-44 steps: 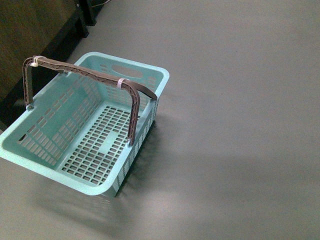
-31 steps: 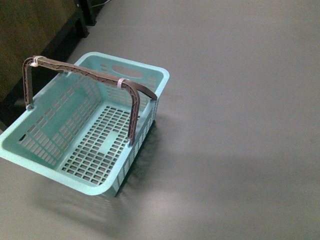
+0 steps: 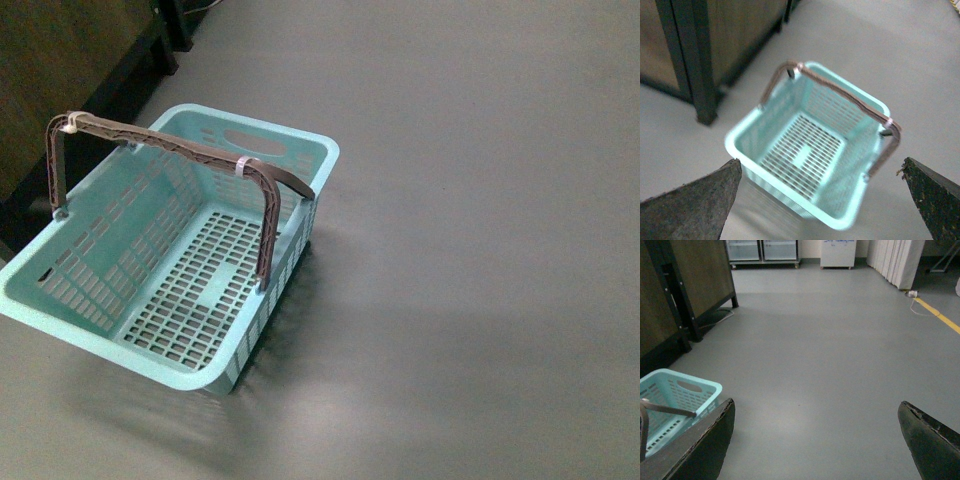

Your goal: Pick lemon and mango into basket

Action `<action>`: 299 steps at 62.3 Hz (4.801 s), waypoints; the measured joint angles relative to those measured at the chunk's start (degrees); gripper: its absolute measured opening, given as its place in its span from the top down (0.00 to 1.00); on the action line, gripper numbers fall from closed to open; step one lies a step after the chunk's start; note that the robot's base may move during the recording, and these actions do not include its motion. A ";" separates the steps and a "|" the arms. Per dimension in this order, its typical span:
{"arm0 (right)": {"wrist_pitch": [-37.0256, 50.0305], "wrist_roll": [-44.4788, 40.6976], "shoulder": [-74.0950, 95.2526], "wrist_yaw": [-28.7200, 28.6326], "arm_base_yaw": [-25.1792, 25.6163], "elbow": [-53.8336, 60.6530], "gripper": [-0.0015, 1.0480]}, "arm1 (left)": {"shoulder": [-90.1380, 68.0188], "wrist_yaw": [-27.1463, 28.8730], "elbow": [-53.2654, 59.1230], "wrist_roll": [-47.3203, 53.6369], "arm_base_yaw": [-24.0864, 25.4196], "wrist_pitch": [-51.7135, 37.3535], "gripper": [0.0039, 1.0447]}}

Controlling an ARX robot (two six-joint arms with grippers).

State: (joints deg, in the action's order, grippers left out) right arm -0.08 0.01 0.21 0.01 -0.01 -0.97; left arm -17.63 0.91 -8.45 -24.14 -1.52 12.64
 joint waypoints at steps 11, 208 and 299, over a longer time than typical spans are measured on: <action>0.00 0.00 0.00 0.02 0.00 0.00 0.08 | -23.10 -5.49 -2.97 -21.51 4.79 -17.35 0.06; 0.00 0.00 0.00 0.02 0.00 0.00 0.08 | -31.17 10.05 -30.32 -61.16 -9.57 -10.03 0.96; 0.00 0.00 0.00 0.00 0.00 0.00 0.08 | -31.23 10.05 -30.32 -61.18 -9.62 -9.99 0.96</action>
State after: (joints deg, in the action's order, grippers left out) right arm -0.08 0.01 0.21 0.01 -0.01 -0.97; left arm -48.86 10.96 -38.76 -85.32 -11.14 2.66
